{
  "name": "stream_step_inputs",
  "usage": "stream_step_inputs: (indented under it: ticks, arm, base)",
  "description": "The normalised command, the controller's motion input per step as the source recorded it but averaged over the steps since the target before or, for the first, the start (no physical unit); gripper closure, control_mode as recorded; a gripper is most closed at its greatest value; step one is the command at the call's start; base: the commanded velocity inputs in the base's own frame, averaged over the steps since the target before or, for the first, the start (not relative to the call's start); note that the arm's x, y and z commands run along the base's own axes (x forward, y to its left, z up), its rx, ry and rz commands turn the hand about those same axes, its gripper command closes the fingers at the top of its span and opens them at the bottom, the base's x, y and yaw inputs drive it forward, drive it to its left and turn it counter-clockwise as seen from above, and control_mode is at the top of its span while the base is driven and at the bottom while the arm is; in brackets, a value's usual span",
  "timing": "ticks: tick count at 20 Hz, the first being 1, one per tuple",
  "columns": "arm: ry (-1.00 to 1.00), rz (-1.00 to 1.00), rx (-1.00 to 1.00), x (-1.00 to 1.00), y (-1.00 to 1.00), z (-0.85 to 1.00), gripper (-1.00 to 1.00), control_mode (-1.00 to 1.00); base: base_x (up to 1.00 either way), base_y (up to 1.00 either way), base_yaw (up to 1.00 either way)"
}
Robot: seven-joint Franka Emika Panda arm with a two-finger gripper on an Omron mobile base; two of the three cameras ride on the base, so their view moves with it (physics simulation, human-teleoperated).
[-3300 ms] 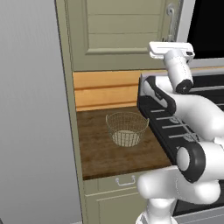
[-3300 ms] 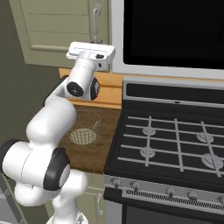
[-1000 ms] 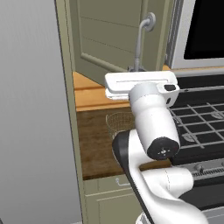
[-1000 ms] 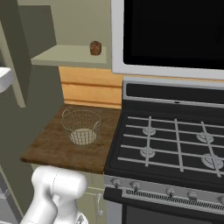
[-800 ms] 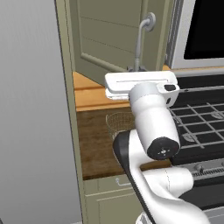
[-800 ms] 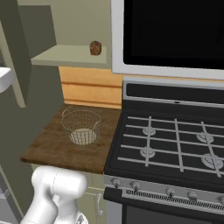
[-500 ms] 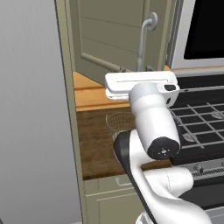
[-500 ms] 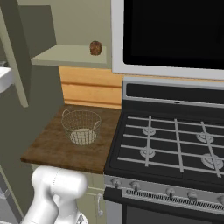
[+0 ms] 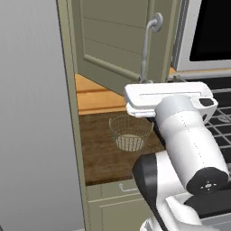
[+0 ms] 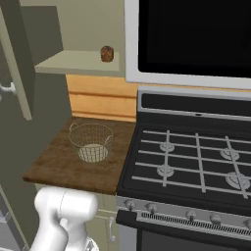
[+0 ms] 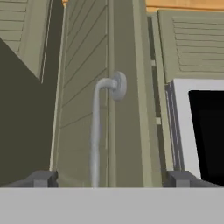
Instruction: Open the cabinet, pick up the bread from the cabinet and place it in the basket. Then move the basket to the dining counter.
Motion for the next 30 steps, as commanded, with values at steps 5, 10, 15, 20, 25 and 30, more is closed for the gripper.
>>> stream_step_inputs:
  ticks: [5,10,15,20,25,30]
  arm:
    - [0.08,0.09,0.15,0.00,-0.99,0.03,-1.00,-1.00]
    - [0.06,0.29,0.20,0.17,-0.99,-0.02,-1.00,-1.00]
    - [0.12,0.37,0.15,0.40,-0.68,0.00,-1.00,-1.00]
    - [0.05,0.18,-0.01,0.66,-0.07,-0.19,-1.00,-1.00]
    - [0.00,0.12,-0.06,0.62,0.10,-0.43,-1.00,-1.00]
    - [0.00,0.11,-0.09,0.42,0.29,-0.34,-1.00,-1.00]
  base:
    - [0.00,0.00,0.00]
    - [0.00,0.00,0.00]
    - [0.00,0.00,0.00]
    - [0.00,0.00,0.00]
    - [0.00,0.00,0.00]
    - [0.00,0.00,0.00]
